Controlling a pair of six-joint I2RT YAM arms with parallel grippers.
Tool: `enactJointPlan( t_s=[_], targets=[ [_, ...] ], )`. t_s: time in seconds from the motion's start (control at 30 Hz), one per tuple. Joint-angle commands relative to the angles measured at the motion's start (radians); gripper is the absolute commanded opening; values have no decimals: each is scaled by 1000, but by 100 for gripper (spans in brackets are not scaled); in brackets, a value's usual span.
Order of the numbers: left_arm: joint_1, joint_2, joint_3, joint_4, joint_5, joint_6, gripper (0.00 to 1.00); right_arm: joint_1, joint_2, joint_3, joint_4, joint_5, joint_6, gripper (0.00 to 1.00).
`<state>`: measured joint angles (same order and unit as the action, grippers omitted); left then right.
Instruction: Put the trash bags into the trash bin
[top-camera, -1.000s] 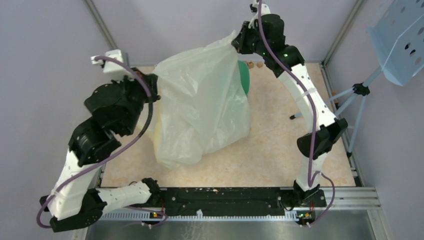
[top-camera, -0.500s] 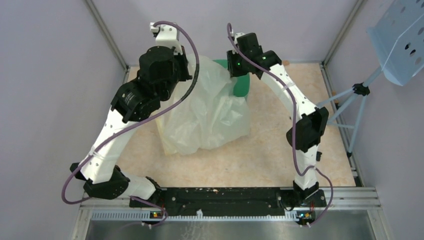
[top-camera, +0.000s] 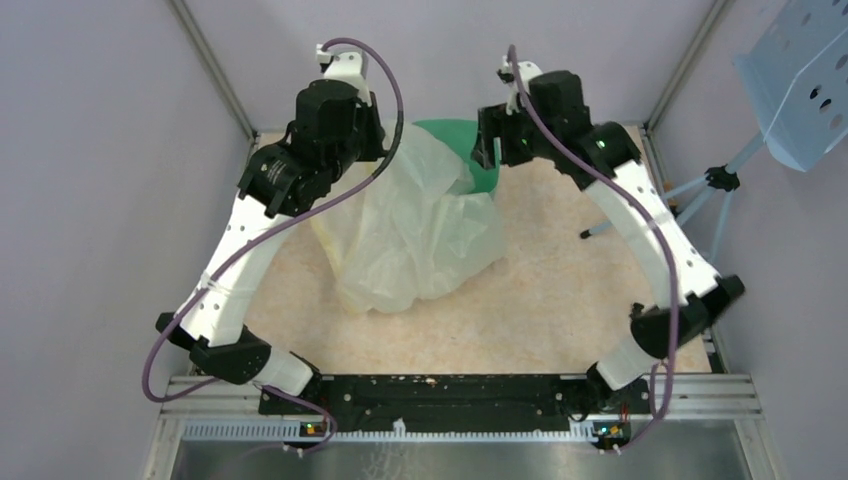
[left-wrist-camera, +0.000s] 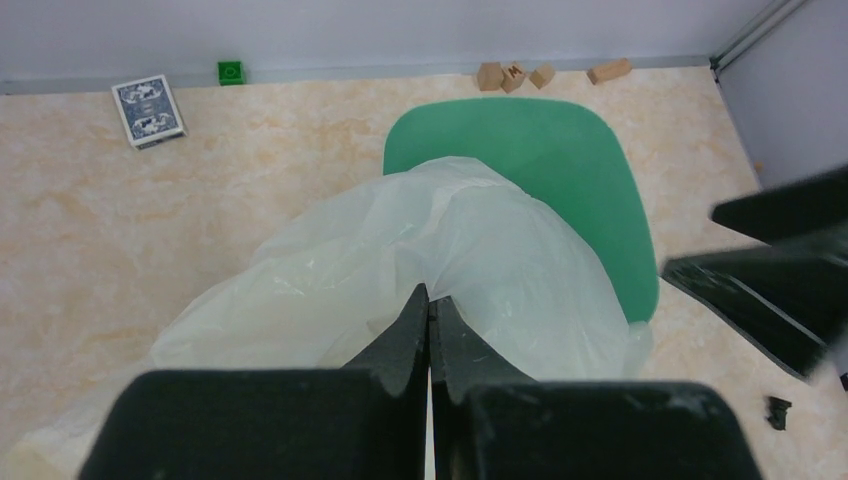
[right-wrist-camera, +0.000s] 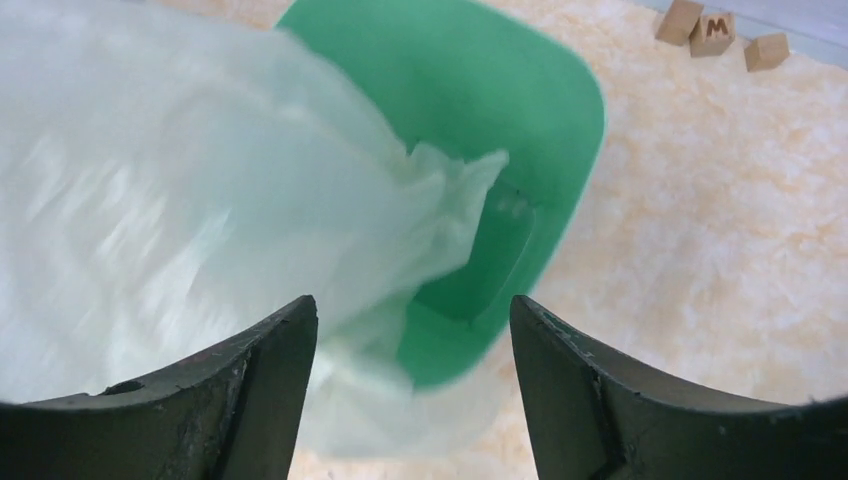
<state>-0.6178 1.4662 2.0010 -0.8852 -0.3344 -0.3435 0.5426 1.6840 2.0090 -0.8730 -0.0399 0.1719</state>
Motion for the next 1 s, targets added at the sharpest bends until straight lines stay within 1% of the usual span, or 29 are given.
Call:
enactJointPlan(
  t_s=[0.0, 0.2, 0.3, 0.37, 0.43, 0.53, 0.7, 0.83, 0.87, 0.9, 0.93, 0.97],
  targets=[
    [27, 9, 32, 6, 65, -17, 0, 3, -250, -206, 53, -80, 11, 71],
    [52, 9, 23, 2, 74, -21, 0, 1, -501, -607, 151, -266, 2, 76],
    [61, 8, 23, 0, 89, -20, 0, 2, -580, -764, 235, -308, 11, 78],
    [64, 8, 22, -4, 95, -20, 0, 2, -590, -824, 291, -303, 21, 79],
    [71, 7, 20, -16, 115, -31, 0, -3, -560, -851, 337, -282, 31, 79],
    [72, -4, 9, -16, 120, -42, 0, -9, -508, -834, 326, -218, 20, 79],
    [74, -58, -67, 25, 119, -83, 0, -29, -461, -844, 368, -241, -4, 80],
    [74, -74, -81, 25, 114, -96, 0, -29, -414, -835, 407, -256, 2, 79],
    [74, -75, -78, 24, 114, -97, 0, -29, -408, -832, 418, -261, 5, 76],
    [74, -74, -75, 23, 113, -95, 0, -29, -404, -826, 427, -271, 10, 69],
    [74, -73, -75, 23, 111, -96, 0, -29, -405, -818, 433, -283, 15, 55],
    [74, -72, -74, 24, 112, -99, 0, -29, -407, -807, 437, -294, 23, 38]
  ],
)
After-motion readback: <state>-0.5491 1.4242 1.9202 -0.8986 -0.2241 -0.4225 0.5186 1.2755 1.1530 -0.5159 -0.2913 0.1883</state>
